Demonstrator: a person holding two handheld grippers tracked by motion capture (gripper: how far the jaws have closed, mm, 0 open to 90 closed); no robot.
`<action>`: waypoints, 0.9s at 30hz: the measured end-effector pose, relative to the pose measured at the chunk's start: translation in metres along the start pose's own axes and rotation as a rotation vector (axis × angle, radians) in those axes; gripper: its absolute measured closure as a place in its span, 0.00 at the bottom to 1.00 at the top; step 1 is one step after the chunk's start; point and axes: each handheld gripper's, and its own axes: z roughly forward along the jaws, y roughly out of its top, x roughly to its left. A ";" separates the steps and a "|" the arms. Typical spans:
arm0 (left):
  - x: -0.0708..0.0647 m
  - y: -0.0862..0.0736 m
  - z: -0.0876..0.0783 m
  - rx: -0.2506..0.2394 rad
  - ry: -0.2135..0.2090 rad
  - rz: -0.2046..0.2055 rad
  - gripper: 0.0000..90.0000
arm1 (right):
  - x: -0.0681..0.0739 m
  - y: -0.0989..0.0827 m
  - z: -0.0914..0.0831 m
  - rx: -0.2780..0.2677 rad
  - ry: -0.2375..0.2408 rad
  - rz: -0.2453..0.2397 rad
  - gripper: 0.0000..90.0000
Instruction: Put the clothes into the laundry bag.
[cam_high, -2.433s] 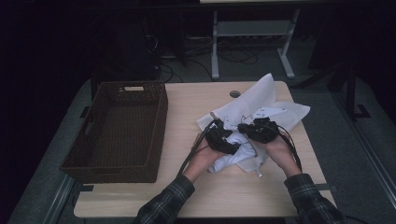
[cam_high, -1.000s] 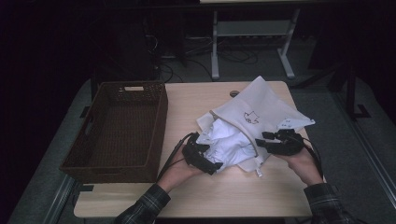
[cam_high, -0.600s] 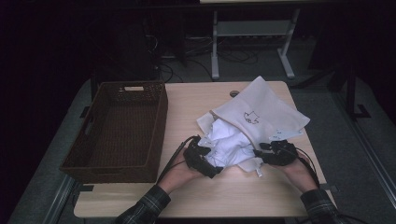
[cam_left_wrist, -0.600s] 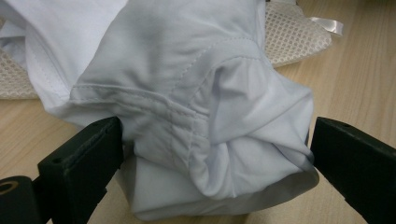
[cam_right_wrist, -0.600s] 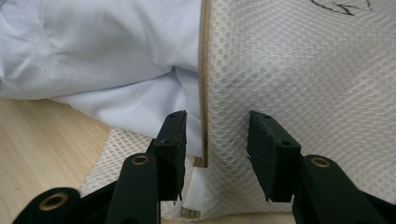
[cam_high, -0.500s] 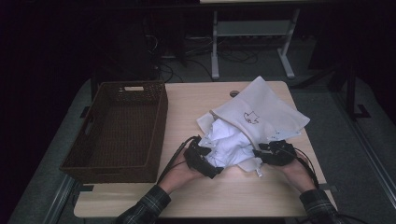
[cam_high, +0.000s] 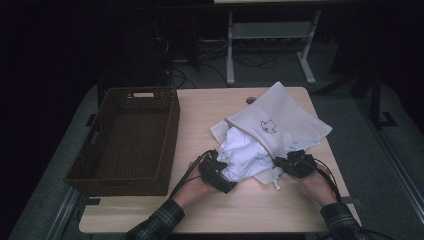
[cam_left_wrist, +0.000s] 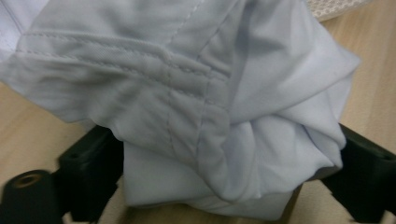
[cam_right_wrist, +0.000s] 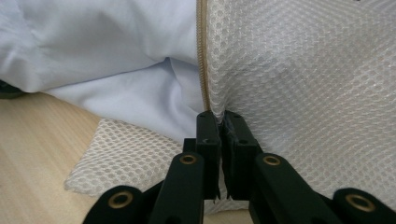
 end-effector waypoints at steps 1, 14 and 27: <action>0.000 0.000 -0.001 -0.002 0.000 0.001 0.18 | -0.001 0.000 -0.001 -0.001 0.006 0.004 0.96; 0.004 0.003 -0.009 -0.025 -0.017 -0.017 0.81 | -0.002 0.003 -0.008 -0.014 0.066 0.014 0.97; 0.005 0.011 -0.022 -0.136 -0.061 -0.131 0.89 | 0.009 0.012 -0.013 -0.047 0.101 -0.026 0.98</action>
